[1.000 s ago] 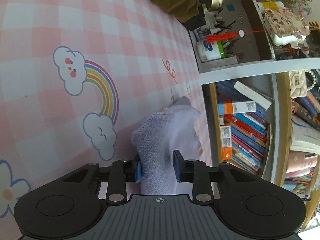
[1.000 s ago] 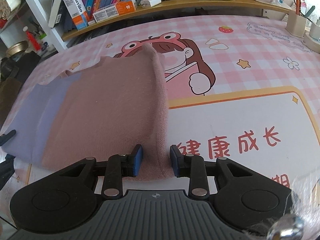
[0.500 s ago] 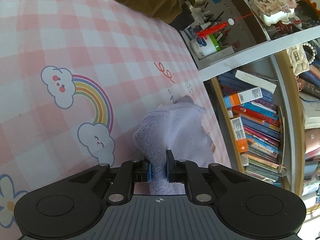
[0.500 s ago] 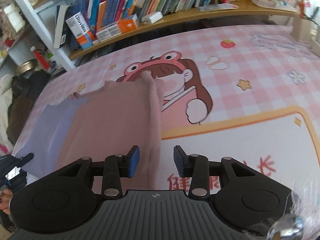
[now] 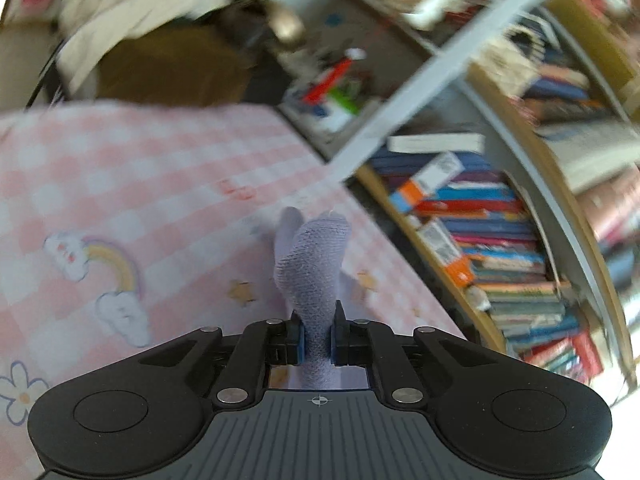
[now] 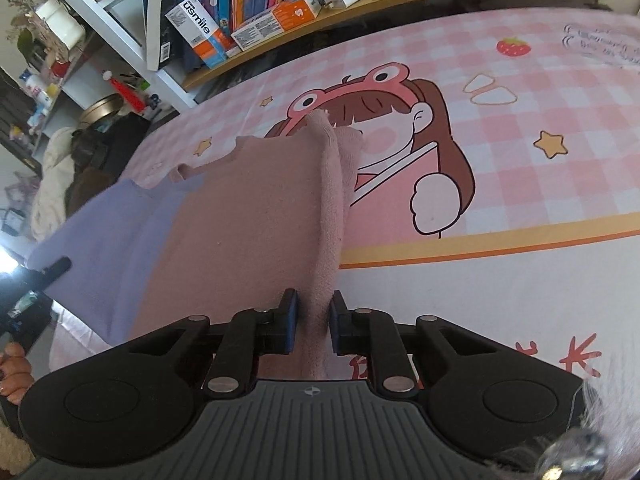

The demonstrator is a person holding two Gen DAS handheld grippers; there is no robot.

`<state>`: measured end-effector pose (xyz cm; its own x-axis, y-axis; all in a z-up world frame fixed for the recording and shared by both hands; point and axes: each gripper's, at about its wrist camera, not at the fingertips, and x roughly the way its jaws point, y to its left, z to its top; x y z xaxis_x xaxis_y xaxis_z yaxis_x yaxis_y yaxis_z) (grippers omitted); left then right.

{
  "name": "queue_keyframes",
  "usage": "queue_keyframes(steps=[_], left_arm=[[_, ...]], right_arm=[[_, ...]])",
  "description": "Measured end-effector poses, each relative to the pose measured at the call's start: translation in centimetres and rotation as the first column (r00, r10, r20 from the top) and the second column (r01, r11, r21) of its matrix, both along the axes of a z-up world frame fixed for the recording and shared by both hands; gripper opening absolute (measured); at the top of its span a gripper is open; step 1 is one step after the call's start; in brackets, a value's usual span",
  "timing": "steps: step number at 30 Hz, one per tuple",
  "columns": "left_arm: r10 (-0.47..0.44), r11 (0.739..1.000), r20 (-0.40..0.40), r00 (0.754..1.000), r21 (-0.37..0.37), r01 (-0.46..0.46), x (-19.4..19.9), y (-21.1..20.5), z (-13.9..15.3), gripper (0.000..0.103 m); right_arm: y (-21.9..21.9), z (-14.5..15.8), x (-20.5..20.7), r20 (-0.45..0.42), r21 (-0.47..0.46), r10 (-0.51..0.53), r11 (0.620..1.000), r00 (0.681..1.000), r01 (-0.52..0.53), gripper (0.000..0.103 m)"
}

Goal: Fold clothes
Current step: 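Lift the lavender end with the left tool and fold it over onto the pink half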

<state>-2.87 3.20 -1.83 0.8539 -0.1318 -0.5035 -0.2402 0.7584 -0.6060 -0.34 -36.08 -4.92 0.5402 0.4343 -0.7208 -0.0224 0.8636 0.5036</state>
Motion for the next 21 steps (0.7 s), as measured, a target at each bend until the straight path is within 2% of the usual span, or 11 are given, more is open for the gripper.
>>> queue_keyframes(steps=[6,8,10,12,14,16,19,21], left_arm=[[-0.108,0.984,0.064,0.992,0.148,0.098,-0.7,-5.7,4.0,0.009],[-0.170,0.964,0.077,0.983,0.221,0.149,-1.1,-8.2,5.0,0.009],[-0.264,0.912,0.043,0.963,0.337,0.235,-1.6,-12.0,5.0,0.009],[-0.354,0.836,-0.004,0.935,0.447,0.318,-2.1,-15.7,4.9,0.009],[-0.434,0.740,-0.062,0.899,0.545,0.394,-2.6,-19.5,4.8,0.011],[-0.476,0.639,-0.150,0.867,0.618,0.458,-2.8,-22.0,2.9,0.017],[-0.511,0.467,-0.289,0.810,0.697,0.544,-3.0,-25.5,-0.2,0.024],[-0.517,0.341,-0.382,0.766,0.729,0.594,-3.2,-27.8,-2.2,0.035]], right_arm=[[-0.6,-0.4,0.2,0.007,0.033,0.029,0.999,1.000,-0.029,0.015],[-0.8,-0.6,0.2,0.009,0.047,0.039,0.998,0.999,-0.039,0.015],[-1.0,-0.7,0.3,0.012,0.057,0.049,0.997,0.999,-0.049,0.015],[-1.2,-0.8,0.4,0.016,0.066,0.060,0.996,0.998,-0.061,0.015],[-1.4,-1.0,0.4,0.017,0.080,0.068,0.994,0.998,-0.069,0.015],[-1.6,-1.2,0.5,0.018,0.094,0.072,0.993,0.997,-0.074,0.015],[-1.8,-1.4,0.4,0.021,0.110,0.077,0.991,0.997,-0.078,0.015],[-1.9,-1.5,0.4,0.022,0.119,0.078,0.990,0.997,-0.080,0.015]])
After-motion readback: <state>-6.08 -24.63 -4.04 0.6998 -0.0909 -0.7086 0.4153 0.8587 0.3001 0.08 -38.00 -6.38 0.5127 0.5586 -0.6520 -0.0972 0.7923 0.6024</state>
